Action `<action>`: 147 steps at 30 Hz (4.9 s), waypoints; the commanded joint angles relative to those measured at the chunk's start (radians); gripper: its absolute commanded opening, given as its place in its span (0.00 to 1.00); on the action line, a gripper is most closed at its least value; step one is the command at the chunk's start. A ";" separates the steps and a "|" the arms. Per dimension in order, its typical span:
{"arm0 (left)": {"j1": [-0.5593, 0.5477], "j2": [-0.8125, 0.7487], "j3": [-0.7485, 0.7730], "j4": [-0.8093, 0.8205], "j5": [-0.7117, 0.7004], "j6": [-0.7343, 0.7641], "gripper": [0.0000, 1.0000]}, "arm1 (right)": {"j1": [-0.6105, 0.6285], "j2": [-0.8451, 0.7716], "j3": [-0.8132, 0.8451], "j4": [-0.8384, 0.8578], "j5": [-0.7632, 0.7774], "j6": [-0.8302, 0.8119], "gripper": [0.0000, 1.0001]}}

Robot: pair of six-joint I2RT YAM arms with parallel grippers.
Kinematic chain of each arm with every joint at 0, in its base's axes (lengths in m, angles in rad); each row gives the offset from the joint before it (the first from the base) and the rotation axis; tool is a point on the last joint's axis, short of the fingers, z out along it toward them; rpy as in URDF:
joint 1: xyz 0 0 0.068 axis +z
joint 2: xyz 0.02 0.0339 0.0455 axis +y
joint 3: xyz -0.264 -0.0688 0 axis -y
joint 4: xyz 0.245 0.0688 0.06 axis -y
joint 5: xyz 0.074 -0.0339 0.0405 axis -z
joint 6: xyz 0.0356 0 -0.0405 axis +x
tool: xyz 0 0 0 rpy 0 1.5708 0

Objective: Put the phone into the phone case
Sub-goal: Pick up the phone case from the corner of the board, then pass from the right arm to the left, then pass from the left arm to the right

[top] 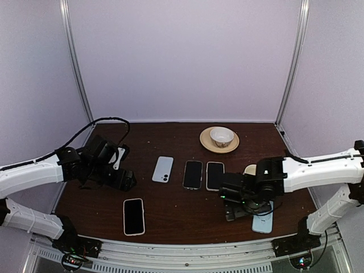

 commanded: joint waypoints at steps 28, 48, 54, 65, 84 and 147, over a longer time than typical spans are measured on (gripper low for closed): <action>-0.061 0.248 0.232 0.132 0.164 0.044 0.79 | -0.472 -0.181 -0.547 0.196 -0.277 -0.154 0.99; -0.061 0.249 0.235 0.139 0.169 0.053 0.79 | -0.502 -0.180 -0.578 0.230 -0.285 -0.162 0.99; -0.061 0.252 0.240 0.137 0.169 0.055 0.79 | -0.497 -0.166 -0.584 0.272 -0.336 -0.179 0.91; -0.061 0.237 0.247 0.132 0.168 0.058 0.78 | -0.365 -0.287 -0.571 0.262 -0.409 -0.196 0.67; -0.212 -0.137 0.265 0.087 0.663 0.808 0.70 | -0.082 -0.038 0.224 0.162 -0.607 -0.910 0.60; -0.286 0.145 0.586 -0.118 0.289 0.594 0.00 | -0.125 -0.112 0.101 0.769 -0.276 -0.874 0.22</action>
